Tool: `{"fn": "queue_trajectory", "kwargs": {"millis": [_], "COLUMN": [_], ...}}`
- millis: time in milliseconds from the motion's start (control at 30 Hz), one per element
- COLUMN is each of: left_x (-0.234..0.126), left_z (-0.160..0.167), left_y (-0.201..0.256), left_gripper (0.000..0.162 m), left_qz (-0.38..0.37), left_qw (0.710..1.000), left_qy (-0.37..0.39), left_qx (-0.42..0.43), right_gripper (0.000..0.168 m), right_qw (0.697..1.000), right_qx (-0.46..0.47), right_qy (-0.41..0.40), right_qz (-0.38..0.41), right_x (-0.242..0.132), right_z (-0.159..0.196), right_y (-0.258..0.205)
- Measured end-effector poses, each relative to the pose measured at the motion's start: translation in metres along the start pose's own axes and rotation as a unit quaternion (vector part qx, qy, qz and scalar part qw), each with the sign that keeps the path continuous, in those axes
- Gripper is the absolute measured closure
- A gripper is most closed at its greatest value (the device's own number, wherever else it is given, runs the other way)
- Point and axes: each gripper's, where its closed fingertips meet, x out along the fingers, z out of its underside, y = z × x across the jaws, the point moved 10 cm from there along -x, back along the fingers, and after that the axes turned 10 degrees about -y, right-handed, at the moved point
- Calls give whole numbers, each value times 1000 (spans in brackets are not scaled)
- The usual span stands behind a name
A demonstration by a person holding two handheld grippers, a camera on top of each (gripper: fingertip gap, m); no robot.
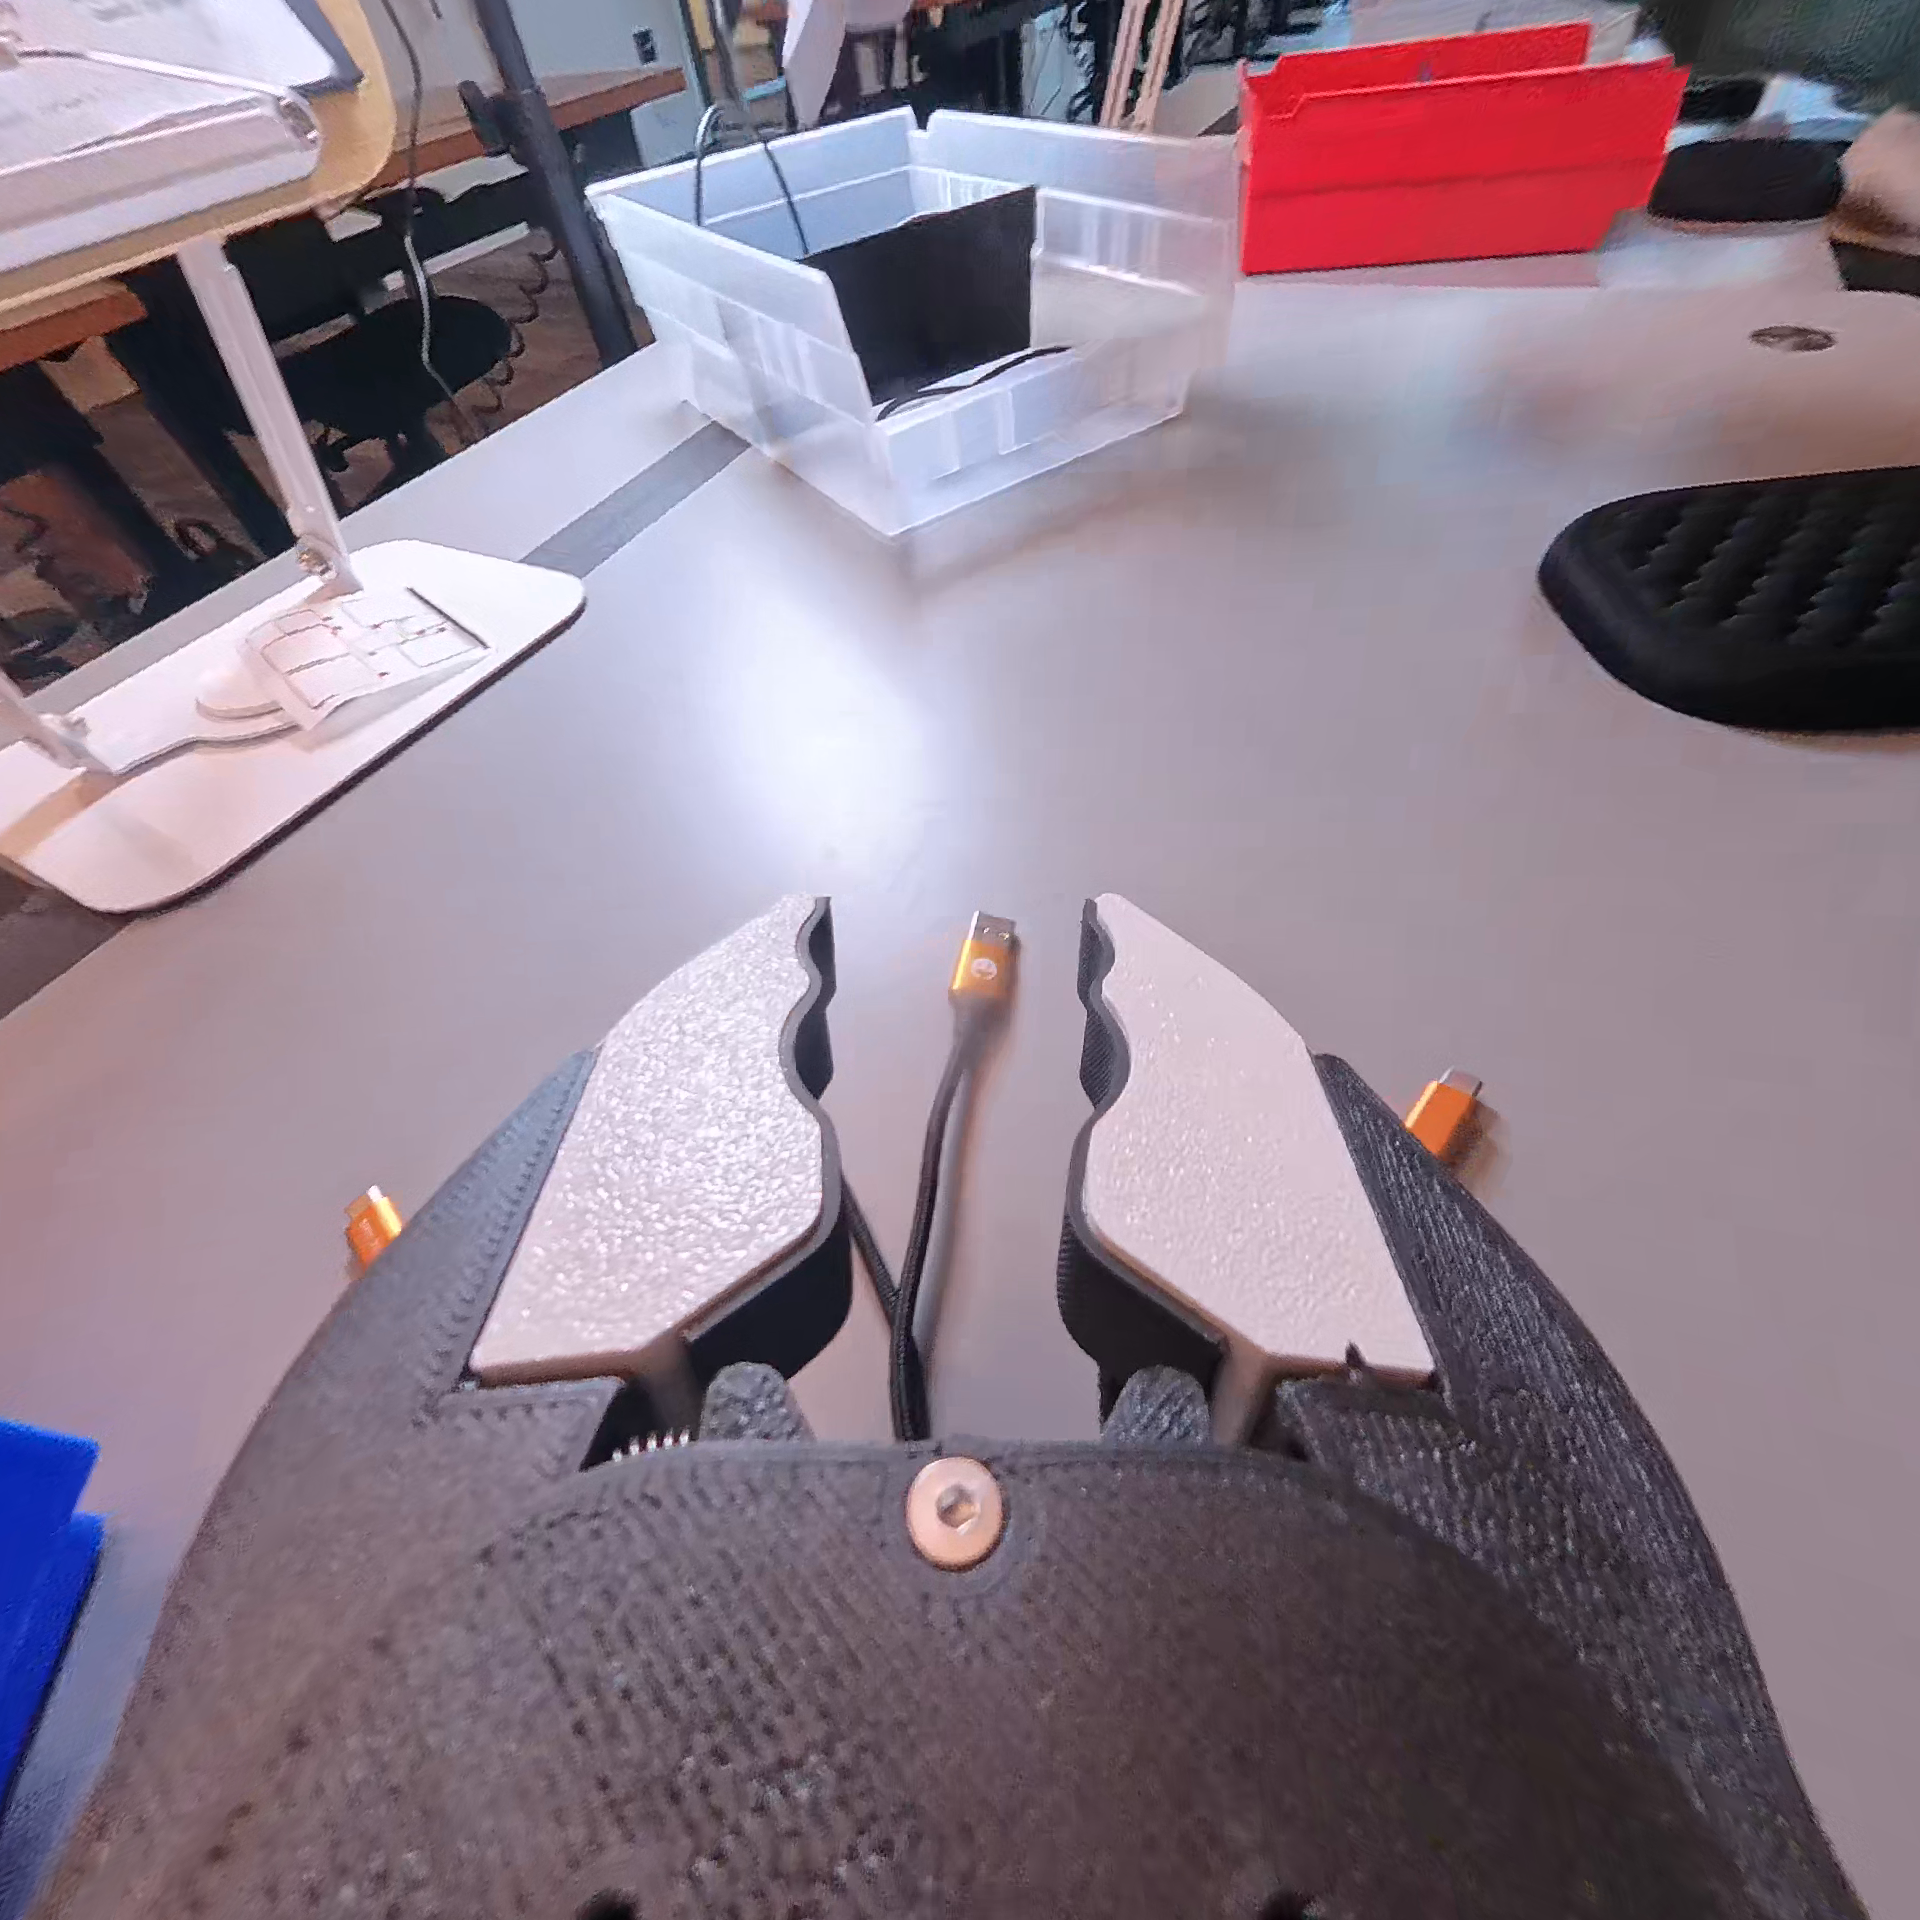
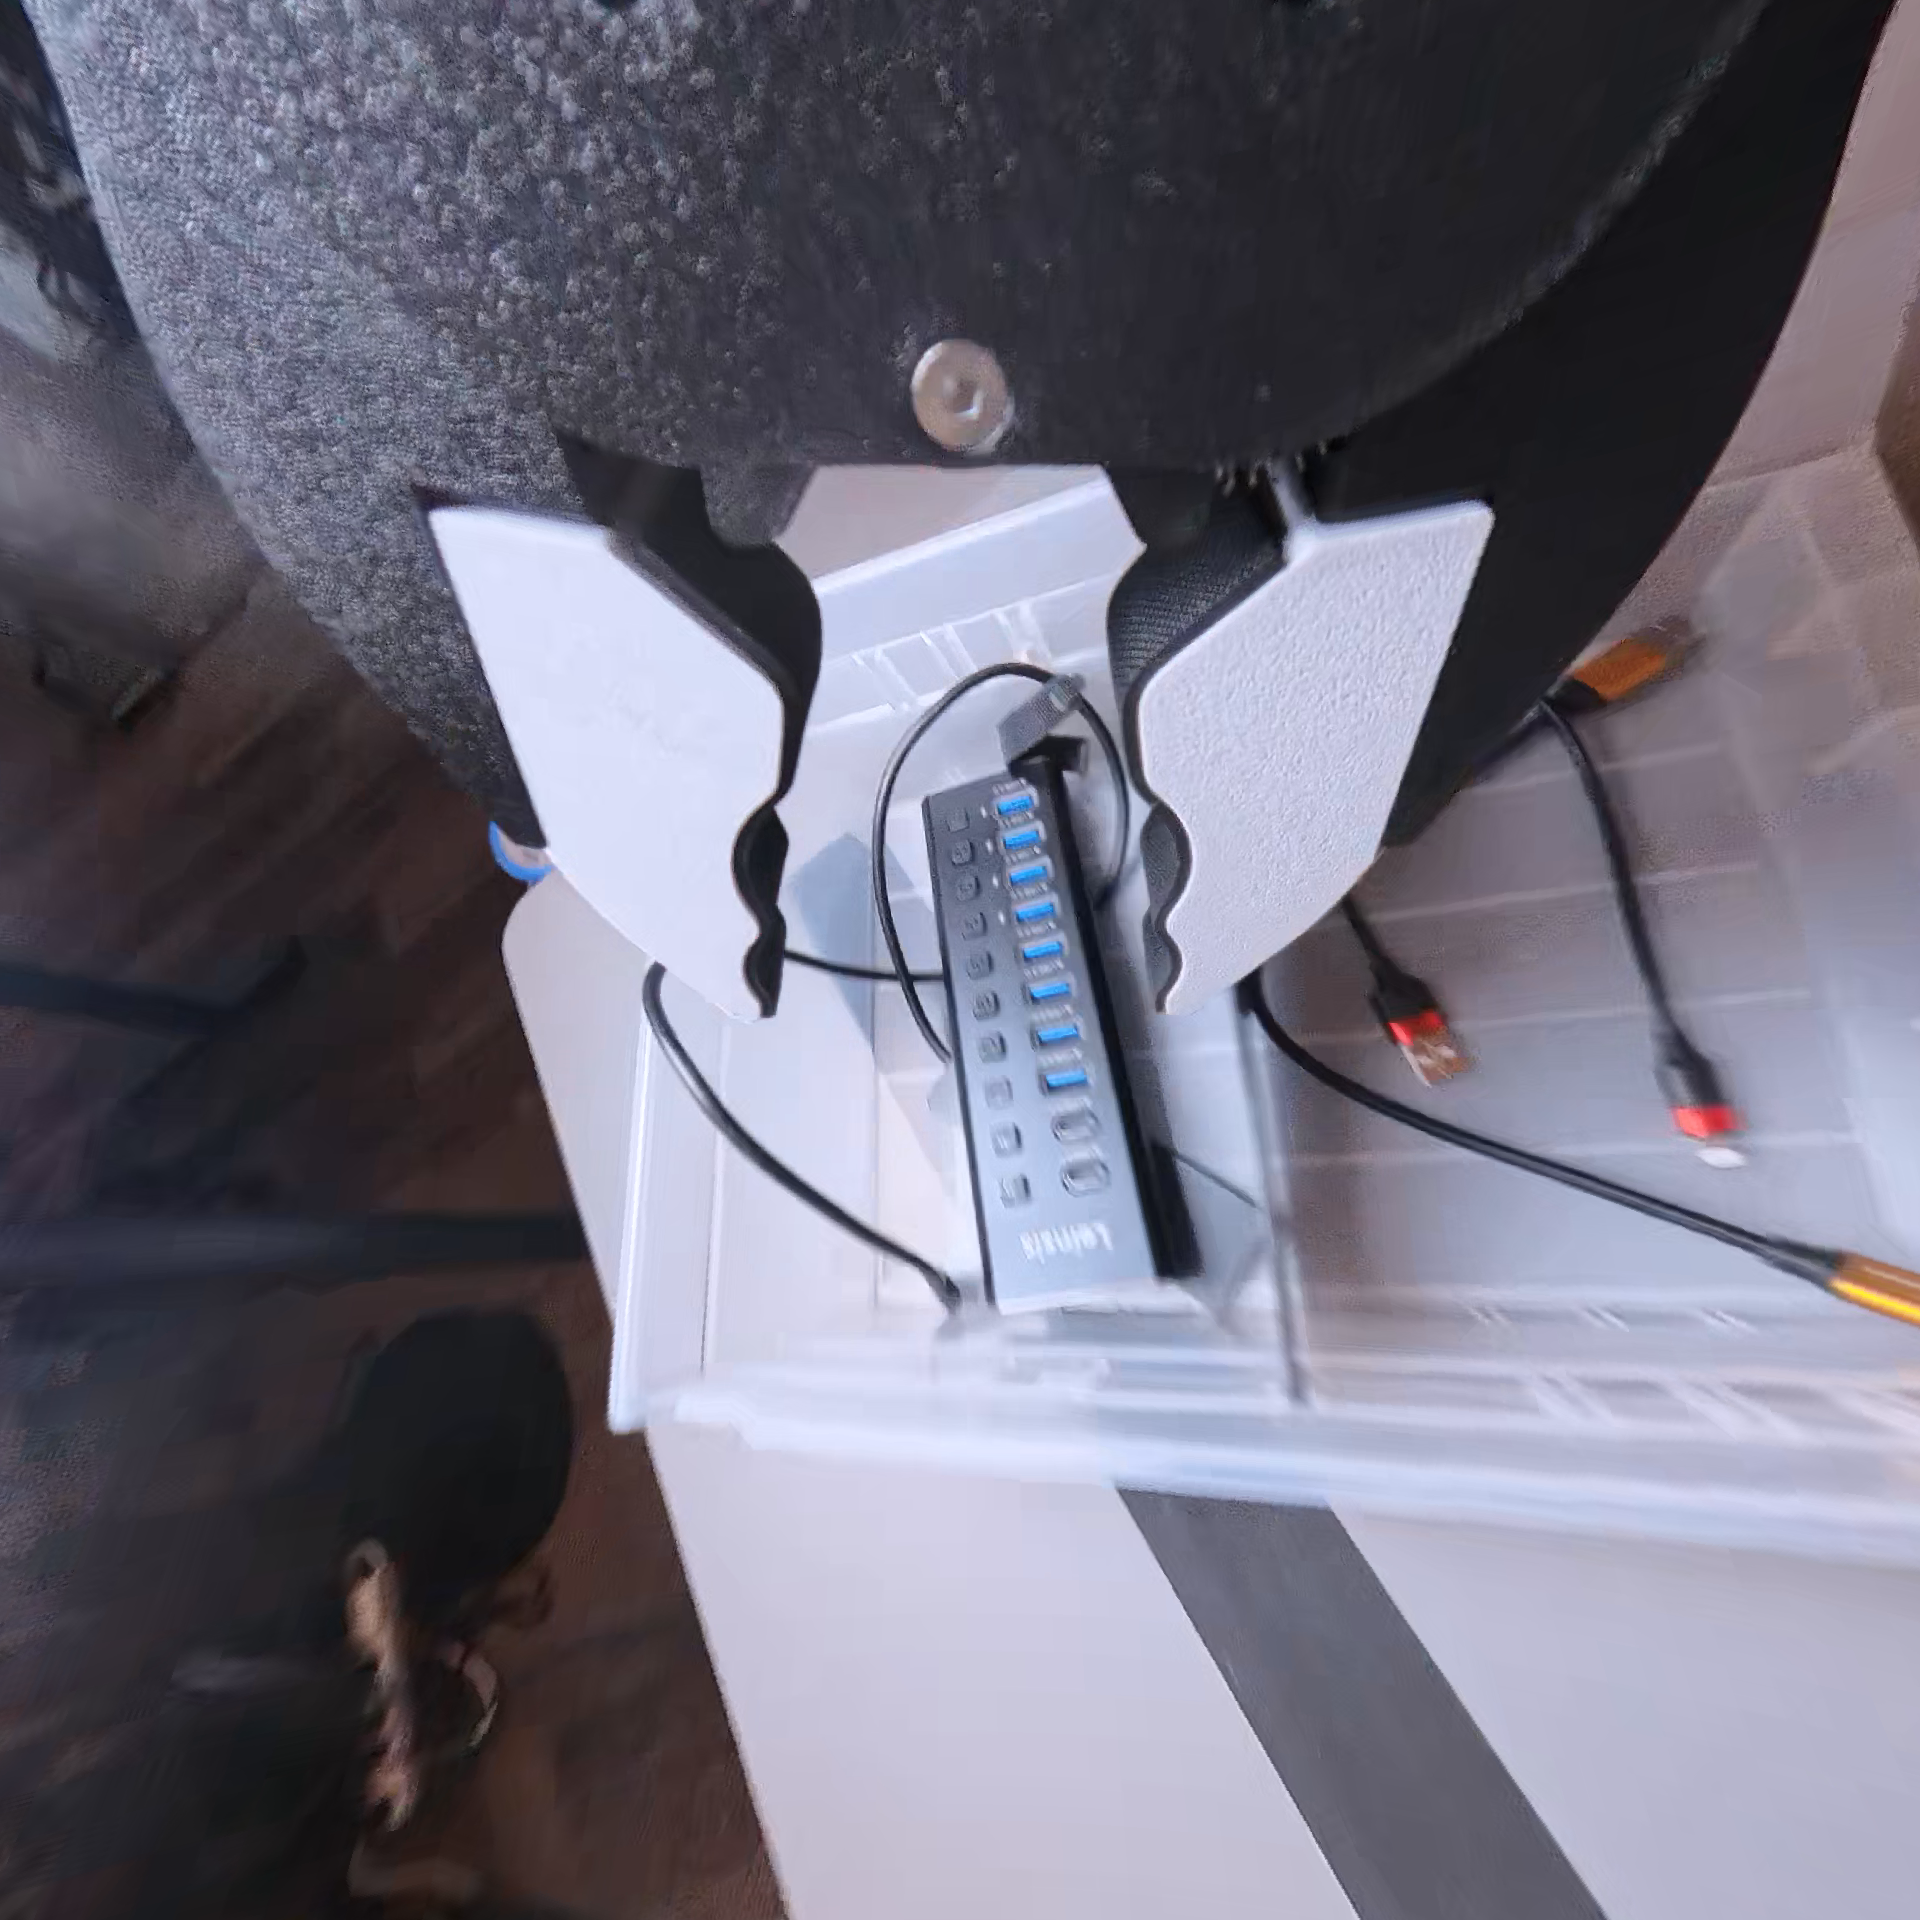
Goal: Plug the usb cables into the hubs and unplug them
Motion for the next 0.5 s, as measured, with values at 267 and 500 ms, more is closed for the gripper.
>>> {"fn": "queue_trajectory", "kwargs": {"millis": [267,500], "left_x": [-6,7], "left_z": [25,31], "left_y": [-26,-16], "left_gripper": [112,110], "left_qz": [-42,-17], "left_qw": [988,972], "left_qy": [-127,-232], "left_qx": [-77,-41], "right_gripper": [108,113], "right_qw": [965,928], "right_qx": [-110,-148], "right_qy": [238,311], "right_qz": [-23,-139], "right_x": [-78,-64], "right_z": [-37,-33], "right_y": [-174,-308]}}
